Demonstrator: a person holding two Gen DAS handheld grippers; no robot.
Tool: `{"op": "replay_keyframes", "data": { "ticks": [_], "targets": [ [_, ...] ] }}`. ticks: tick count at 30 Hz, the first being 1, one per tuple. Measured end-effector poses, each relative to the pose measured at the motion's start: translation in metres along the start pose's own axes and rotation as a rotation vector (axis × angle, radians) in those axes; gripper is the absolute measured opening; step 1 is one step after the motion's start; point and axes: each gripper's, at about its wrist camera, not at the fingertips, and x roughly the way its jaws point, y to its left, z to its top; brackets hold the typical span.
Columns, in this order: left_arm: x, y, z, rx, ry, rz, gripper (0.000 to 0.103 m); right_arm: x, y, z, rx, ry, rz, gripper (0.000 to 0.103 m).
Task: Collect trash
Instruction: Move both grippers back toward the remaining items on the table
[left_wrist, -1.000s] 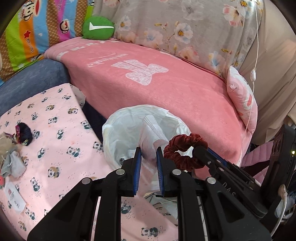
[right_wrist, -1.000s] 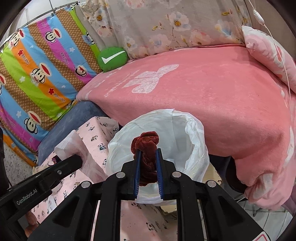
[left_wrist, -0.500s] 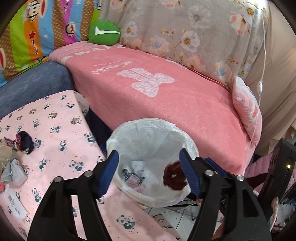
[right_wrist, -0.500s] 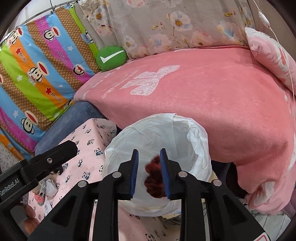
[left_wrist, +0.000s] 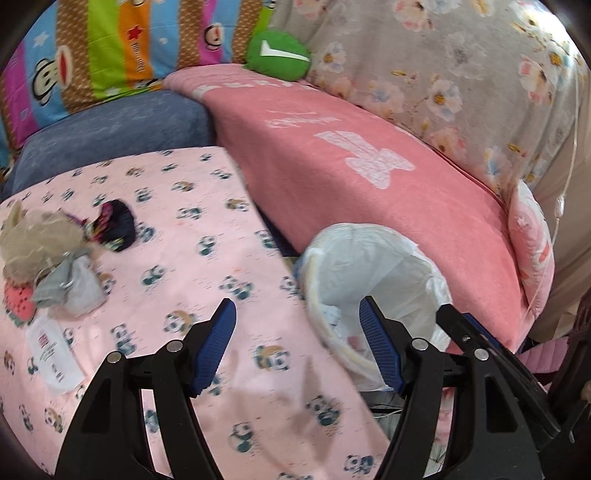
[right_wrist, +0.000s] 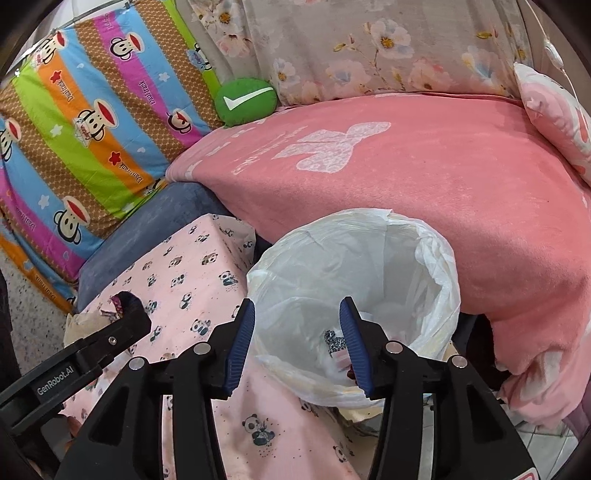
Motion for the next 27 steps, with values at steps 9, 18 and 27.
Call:
{"op": "replay_keyframes", "data": {
  "ticks": [9,18,27],
  "targets": [
    [-0.027,0.073,-0.021,-0.114,-0.012,0.117,0.075,-0.002,0.050,-0.021,-0.081,0.040,0.053,0.059],
    [-0.061,0.143,-0.050,-0.193,-0.009,0.217,0.075,-0.009,0.092,-0.047,-0.164,0.069,0.083,0.059],
    [-0.084,0.192,-0.078,-0.226,0.017,0.281,0.075,-0.013,0.112,-0.064,-0.221,0.093,0.090,0.059]
  ]
}}
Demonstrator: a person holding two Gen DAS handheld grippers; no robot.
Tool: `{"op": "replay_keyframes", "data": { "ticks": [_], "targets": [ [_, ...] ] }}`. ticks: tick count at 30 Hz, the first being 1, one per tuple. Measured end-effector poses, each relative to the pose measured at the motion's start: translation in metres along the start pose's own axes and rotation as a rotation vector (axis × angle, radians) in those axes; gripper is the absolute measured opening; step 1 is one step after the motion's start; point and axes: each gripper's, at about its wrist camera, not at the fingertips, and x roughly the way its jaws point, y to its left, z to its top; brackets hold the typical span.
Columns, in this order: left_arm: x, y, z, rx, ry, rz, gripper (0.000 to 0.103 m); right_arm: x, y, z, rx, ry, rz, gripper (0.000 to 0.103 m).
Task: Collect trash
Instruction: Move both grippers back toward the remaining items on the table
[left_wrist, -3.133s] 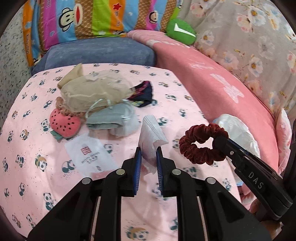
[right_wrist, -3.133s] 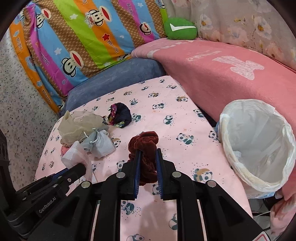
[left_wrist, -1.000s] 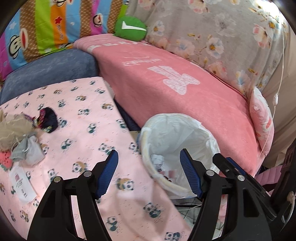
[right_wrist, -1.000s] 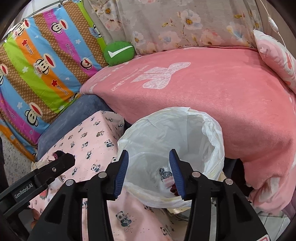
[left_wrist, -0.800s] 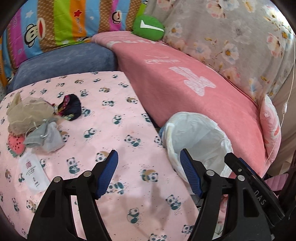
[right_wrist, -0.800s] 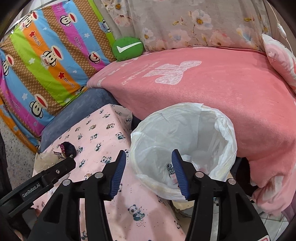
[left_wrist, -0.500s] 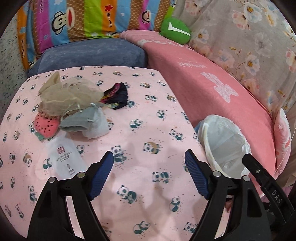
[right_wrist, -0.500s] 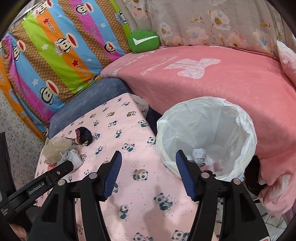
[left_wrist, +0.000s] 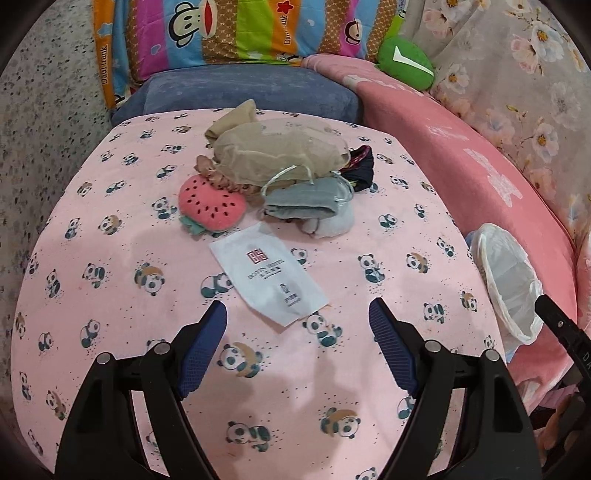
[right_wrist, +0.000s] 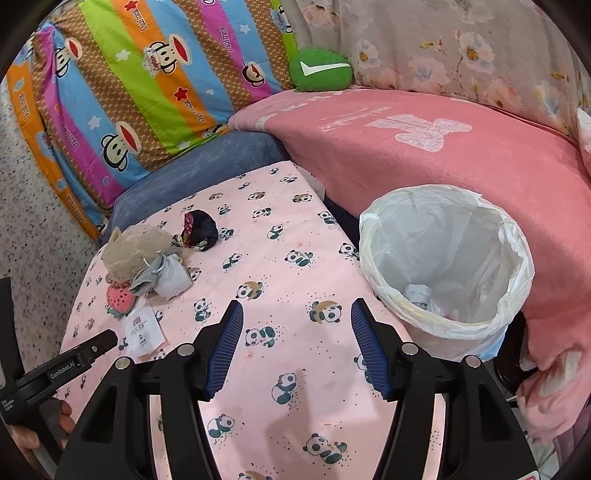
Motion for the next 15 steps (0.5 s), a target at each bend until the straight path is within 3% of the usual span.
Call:
{"op": "replay_keyframes", "data": {
  "ticks": [15],
  "targets": [
    [0.034,0.018,-0.012,-0.105,0.085,-0.033,0.077,0.019,0.034,-0.006,-0.057,0.041,0.028,0.059]
  ]
}}
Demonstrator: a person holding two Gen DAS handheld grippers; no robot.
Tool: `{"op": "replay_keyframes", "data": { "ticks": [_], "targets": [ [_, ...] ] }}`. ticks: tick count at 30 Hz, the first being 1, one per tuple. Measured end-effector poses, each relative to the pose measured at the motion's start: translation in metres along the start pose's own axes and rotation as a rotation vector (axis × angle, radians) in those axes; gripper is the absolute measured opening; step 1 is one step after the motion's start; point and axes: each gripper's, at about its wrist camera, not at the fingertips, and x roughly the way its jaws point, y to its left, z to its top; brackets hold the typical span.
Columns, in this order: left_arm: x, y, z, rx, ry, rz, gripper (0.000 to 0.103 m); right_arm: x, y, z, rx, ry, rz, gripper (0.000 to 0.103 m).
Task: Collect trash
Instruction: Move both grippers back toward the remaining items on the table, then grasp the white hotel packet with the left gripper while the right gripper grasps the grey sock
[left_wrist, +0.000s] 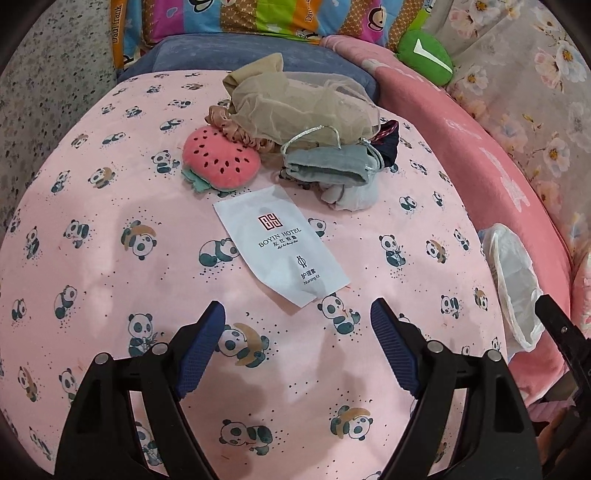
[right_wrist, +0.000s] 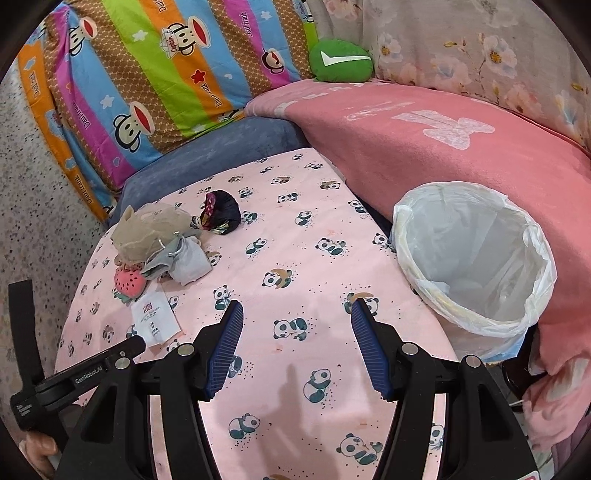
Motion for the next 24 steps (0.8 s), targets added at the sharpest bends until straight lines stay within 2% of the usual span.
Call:
{"op": "replay_keyframes", "data": {
  "ticks": [8,10,11,12,13,15,19,24],
  "targets": [
    [0.035,0.014,0.013,-0.108,0.059,0.018,0.075,0.020,0.022,0.000,-0.036,0.031,0.025,0.059],
    [0.037,0.013,0.016,-0.110,0.043,0.022,0.072,0.025,0.027,0.001,-0.043,0.037,0.029,0.059],
    [0.039,0.011,0.017,-0.101,0.046,0.021,0.069,0.027,0.030,0.001,-0.045,0.041,0.032,0.059],
    [0.040,0.009,0.019,-0.088,0.044,0.024,0.058,0.030,0.032,0.002,-0.048,0.044,0.035,0.059],
    [0.041,0.007,0.020,-0.073,0.048,0.021,0.052,0.032,0.034,0.002,-0.052,0.047,0.038,0.059],
    [0.044,0.004,0.021,-0.058,0.058,0.001,0.027,0.035,0.041,0.003,-0.061,0.051,0.043,0.059],
    [0.043,0.006,0.024,-0.061,0.069,-0.023,0.015,0.040,0.052,0.003,-0.079,0.059,0.054,0.059],
    [0.020,0.010,0.024,-0.040,0.015,-0.014,0.013,0.045,0.068,0.007,-0.099,0.065,0.080,0.059]
  ]
}}
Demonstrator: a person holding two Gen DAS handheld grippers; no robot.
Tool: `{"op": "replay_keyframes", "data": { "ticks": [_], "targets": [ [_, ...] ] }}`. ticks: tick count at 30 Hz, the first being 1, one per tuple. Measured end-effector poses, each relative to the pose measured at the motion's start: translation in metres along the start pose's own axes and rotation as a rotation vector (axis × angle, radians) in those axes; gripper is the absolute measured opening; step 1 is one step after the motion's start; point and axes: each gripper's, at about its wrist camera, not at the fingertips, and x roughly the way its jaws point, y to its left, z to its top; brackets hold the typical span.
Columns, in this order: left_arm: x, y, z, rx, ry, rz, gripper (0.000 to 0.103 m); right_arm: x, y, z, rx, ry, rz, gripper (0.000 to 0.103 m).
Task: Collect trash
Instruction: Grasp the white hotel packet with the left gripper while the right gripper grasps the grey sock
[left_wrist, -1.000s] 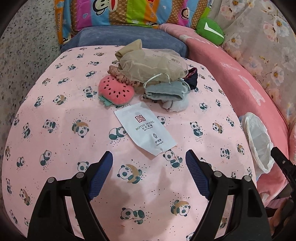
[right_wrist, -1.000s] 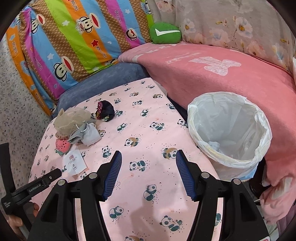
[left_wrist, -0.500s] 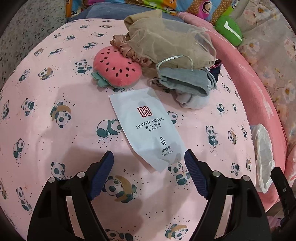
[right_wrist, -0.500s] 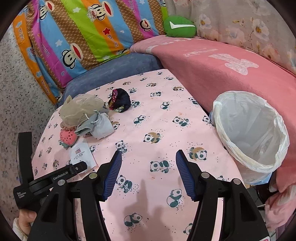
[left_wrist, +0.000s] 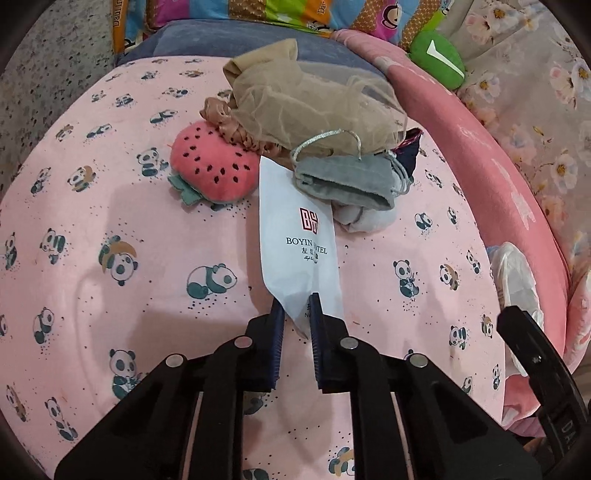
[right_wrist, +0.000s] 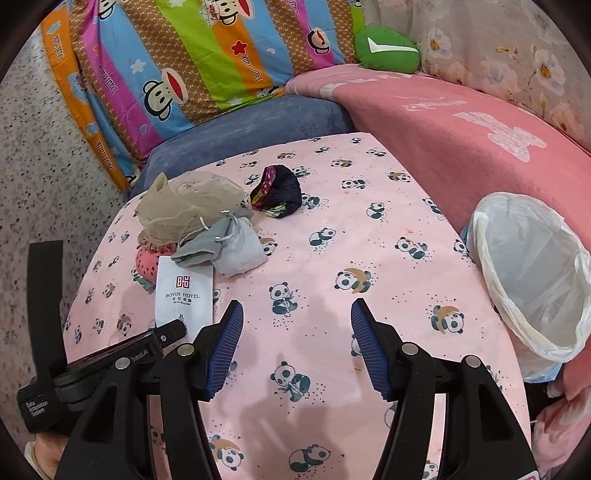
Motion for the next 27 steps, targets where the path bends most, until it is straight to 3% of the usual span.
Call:
{"op": "replay_keyframes", "data": {
  "ticks": [7,18,21,25,27],
  "targets": [
    [-0.035,0.011,0.013,0.014,-0.078,0.018,0.012,0.019,0.026,0.018,0.000,0.005,0.077,0.059],
    [-0.041,0.038,0.039,-0.022,-0.111,0.024,0.012,0.068,0.062,0.048,0.026,0.038,0.139,0.055],
    [-0.038,0.039,0.042,-0.022,-0.108,0.022,0.012,0.085,0.066,0.049,0.039,0.073,0.150,0.045],
    [-0.035,0.037,0.042,-0.016,-0.103,0.019,0.012,0.101,0.070,0.043,0.034,0.124,0.161,0.015],
    [-0.035,0.035,0.040,-0.014,-0.102,0.020,0.012,0.101,0.069,0.037,0.034,0.134,0.171,0.008]
  ]
}}
